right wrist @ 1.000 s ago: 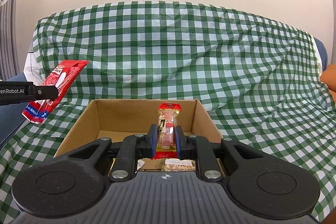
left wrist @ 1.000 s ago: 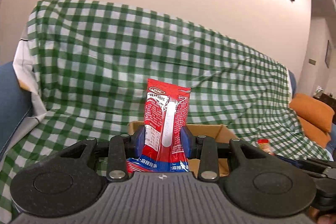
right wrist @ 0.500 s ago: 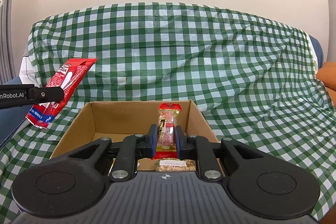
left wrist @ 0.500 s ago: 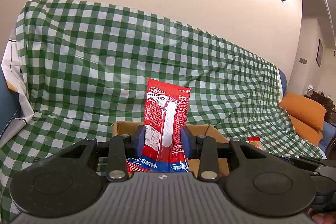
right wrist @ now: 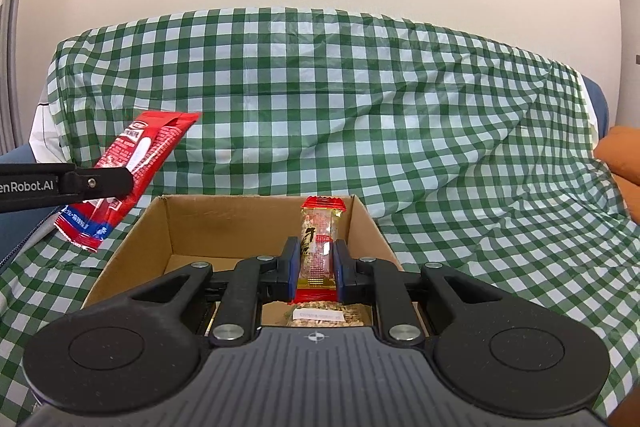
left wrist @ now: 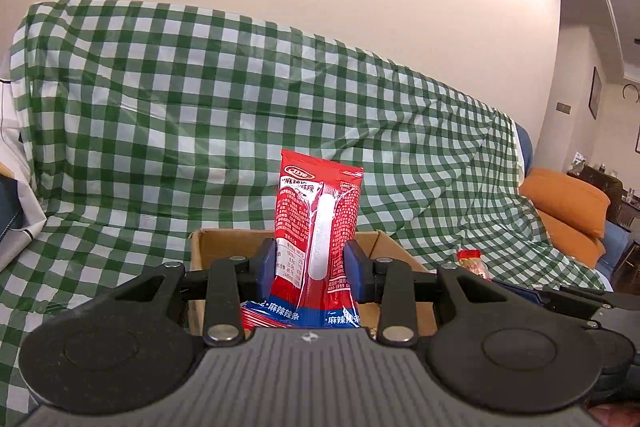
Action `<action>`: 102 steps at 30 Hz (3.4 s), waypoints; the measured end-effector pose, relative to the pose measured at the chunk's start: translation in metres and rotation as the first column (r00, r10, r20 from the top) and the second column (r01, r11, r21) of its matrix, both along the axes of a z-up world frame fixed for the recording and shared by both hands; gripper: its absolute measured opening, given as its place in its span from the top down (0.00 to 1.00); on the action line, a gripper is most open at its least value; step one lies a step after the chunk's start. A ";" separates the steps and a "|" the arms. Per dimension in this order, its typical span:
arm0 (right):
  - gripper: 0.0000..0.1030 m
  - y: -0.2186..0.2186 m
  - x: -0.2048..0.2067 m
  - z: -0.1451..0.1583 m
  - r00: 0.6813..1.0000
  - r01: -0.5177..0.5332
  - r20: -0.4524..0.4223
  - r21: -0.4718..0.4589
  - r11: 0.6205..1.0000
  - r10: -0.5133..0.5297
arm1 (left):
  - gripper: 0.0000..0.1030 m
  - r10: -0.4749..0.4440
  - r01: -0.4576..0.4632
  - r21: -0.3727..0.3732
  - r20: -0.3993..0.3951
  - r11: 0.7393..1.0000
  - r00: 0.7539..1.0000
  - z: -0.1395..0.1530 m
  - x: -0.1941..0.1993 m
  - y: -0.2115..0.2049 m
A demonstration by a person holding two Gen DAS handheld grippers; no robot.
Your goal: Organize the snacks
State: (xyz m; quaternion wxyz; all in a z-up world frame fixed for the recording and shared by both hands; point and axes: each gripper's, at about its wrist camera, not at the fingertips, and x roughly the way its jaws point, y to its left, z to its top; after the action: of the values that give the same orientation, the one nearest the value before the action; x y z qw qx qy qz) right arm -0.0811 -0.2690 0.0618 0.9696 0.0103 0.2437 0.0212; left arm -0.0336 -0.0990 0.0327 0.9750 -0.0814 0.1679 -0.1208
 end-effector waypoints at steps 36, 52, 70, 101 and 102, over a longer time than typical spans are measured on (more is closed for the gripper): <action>0.11 -0.001 0.000 -0.005 0.998 -0.006 -0.069 0.028 1.000 0.008 | 0.24 -0.077 0.075 -0.030 -0.053 0.997 0.996 -0.003 -0.001 0.009; 0.01 -0.026 -0.033 -0.002 0.961 0.064 -0.272 0.048 0.997 -0.049 | 0.01 0.085 -0.063 0.078 -0.318 0.995 0.944 -0.013 -0.083 0.000; 0.01 -0.022 -0.029 -0.016 0.931 0.036 -0.363 -0.005 0.999 -0.035 | 0.01 0.111 -0.067 0.127 -0.381 0.990 0.918 -0.037 -0.064 -0.004; 0.01 -0.009 -0.020 -0.020 0.933 -0.025 -0.360 -0.012 1.000 0.019 | 0.01 0.115 -0.070 0.123 -0.410 0.990 0.905 -0.046 -0.056 -0.005; 0.01 -0.009 -0.020 -0.020 0.933 -0.024 -0.360 -0.012 1.000 0.019 | 0.01 0.114 -0.069 0.123 -0.410 0.990 0.905 -0.046 -0.056 -0.005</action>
State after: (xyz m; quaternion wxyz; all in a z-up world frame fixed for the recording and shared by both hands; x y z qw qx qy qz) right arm -0.1009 -0.2780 0.0421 0.9084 0.0037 0.4171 0.0276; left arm -0.0894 -0.1043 -0.0129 0.9244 -0.0614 0.3736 -0.0457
